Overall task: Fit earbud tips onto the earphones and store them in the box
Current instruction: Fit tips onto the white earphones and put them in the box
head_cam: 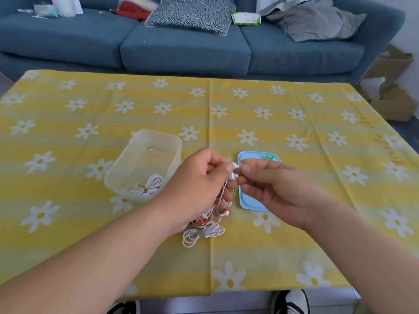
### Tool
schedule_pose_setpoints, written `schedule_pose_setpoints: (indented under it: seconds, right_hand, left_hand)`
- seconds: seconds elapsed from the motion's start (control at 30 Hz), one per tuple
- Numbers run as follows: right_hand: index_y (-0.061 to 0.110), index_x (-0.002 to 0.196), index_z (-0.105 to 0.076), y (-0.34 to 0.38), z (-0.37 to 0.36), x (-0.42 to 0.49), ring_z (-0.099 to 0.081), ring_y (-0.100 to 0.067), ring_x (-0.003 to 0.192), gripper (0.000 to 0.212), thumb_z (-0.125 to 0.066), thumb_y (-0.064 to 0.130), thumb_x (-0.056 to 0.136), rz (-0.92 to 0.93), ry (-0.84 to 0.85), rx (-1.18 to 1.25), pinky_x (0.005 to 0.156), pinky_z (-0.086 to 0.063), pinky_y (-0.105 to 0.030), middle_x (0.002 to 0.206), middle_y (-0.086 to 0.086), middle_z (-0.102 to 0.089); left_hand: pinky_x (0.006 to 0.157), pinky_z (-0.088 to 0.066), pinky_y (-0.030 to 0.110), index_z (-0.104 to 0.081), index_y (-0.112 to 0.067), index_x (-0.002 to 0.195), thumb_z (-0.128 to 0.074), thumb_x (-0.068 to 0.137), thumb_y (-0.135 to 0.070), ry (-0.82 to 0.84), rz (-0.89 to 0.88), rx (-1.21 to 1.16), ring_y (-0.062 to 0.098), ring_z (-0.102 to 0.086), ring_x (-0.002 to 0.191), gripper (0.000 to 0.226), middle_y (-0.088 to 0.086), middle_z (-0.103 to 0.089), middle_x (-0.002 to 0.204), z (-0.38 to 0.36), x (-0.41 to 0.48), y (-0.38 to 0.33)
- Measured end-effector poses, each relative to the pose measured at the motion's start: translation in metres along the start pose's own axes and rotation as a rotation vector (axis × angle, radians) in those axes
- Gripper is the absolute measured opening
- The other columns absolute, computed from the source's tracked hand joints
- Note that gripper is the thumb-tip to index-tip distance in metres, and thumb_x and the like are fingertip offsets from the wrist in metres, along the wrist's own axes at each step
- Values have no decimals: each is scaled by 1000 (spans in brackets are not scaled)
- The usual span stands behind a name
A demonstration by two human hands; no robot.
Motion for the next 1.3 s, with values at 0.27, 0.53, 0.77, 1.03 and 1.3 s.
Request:
schedule_pose_setpoints:
  seconds: [0.27, 0.53, 0.77, 1.03, 1.3]
  right_hand:
    - [-3, 95, -70, -1, -12, 1, -74, -21, 71, 17, -67, 3, 79, 14, 97, 95, 65, -61, -24, 87, -17, -72]
    - [-6, 99, -69, -1, -17, -1, -76, -24, 70, 25, -70, 2, 75, 25, 43, 140, 63, -61, -24, 83, -18, -72]
    - [-7, 96, -70, 0, -19, -2, -76, -28, 71, 23, -70, 0, 74, 42, 43, 151, 62, -61, -24, 81, -19, -72]
    - [-5, 100, -71, -3, -21, -2, -75, -24, 74, 24, -71, 2, 77, 56, 39, 137, 66, -61, -24, 85, -18, -73]
    - [2, 85, -75, -8, -26, -3, -74, -25, 72, 12, -73, 2, 73, 89, 22, 197, 63, -59, -24, 79, -15, -73]
  left_hand:
    - [50, -51, 23, -61, -17, 101, -58, 102, -21, -58, -93, 82, 13, -67, 57, 5, 2, -72, 71, 9, 1, 1]
    - [53, -54, 27, -61, -18, 100, -58, 102, -22, -40, -111, 94, 12, -67, 58, 5, 0, -73, 73, 10, 2, 1]
    - [57, -55, 36, -61, -17, 100, -59, 102, -22, -36, -139, 99, 14, -67, 58, 6, -1, -72, 71, 9, 2, -1]
    - [49, -49, 24, -60, -18, 98, -58, 103, -23, -75, -154, 107, 9, -61, 50, 7, -3, -67, 65, 5, 2, 1]
    - [49, -48, 24, -57, -17, 94, -57, 103, -22, -96, -187, 101, 12, -57, 48, 11, -3, -64, 65, 4, 3, 0]
Point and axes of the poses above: each hand's wrist, its own x-axis towards the middle knuckle, its own z-axis out of the back of the hand, y = z × x, the point moved 1 cm from there along x, towards the middle knuckle
